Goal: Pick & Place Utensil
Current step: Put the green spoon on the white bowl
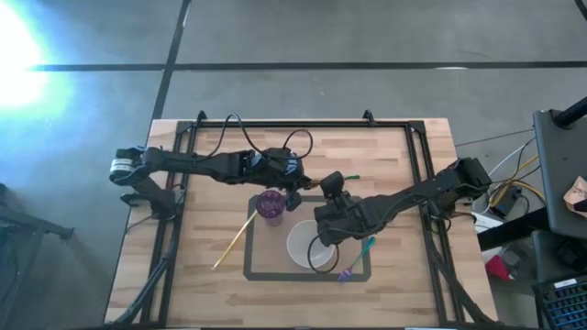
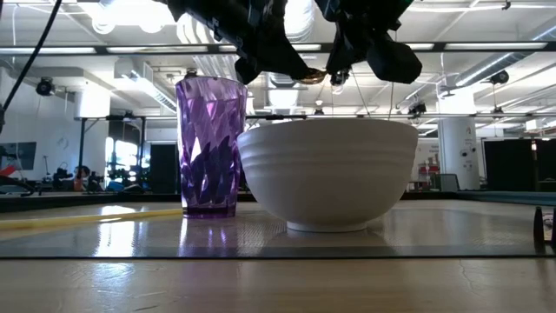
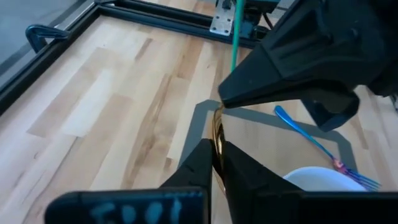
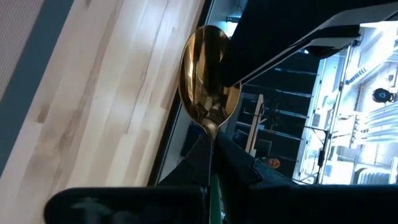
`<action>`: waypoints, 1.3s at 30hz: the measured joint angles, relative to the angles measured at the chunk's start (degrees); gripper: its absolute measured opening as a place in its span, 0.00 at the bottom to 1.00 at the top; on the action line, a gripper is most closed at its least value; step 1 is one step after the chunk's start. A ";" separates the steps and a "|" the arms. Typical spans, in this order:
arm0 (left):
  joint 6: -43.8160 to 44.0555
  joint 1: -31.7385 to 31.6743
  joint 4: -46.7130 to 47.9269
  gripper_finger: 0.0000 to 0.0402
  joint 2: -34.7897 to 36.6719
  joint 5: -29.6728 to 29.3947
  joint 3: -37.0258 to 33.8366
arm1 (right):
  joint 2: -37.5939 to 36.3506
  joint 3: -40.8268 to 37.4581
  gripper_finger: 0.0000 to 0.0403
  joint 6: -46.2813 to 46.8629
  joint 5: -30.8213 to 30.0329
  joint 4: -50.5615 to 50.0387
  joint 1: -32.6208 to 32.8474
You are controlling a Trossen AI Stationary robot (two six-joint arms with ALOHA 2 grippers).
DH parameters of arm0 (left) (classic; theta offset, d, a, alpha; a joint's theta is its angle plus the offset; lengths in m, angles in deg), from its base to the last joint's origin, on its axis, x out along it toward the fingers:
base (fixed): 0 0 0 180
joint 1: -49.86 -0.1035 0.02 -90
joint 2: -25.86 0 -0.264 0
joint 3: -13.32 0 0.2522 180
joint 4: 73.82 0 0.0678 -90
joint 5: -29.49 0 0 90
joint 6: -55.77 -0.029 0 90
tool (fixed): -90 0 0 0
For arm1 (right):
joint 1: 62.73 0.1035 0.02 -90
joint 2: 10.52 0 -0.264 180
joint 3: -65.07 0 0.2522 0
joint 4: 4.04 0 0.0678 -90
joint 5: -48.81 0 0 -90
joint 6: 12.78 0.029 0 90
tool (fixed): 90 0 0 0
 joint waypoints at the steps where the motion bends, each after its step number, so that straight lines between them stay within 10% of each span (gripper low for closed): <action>1: -0.46 -0.07 0.03 0.04 0.00 -0.06 0.00 | -0.03 0.00 0.02 0.01 0.03 0.10 0.00; 18: -2.38 -0.16 0.04 0.00 0.00 0.28 0.00 | -0.12 0.02 0.03 -1.90 0.03 0.27 0.02; 39: -2.42 -0.07 1.71 0.00 0.12 -1.98 0.00 | -0.38 0.00 0.32 0.26 -0.21 -0.12 0.04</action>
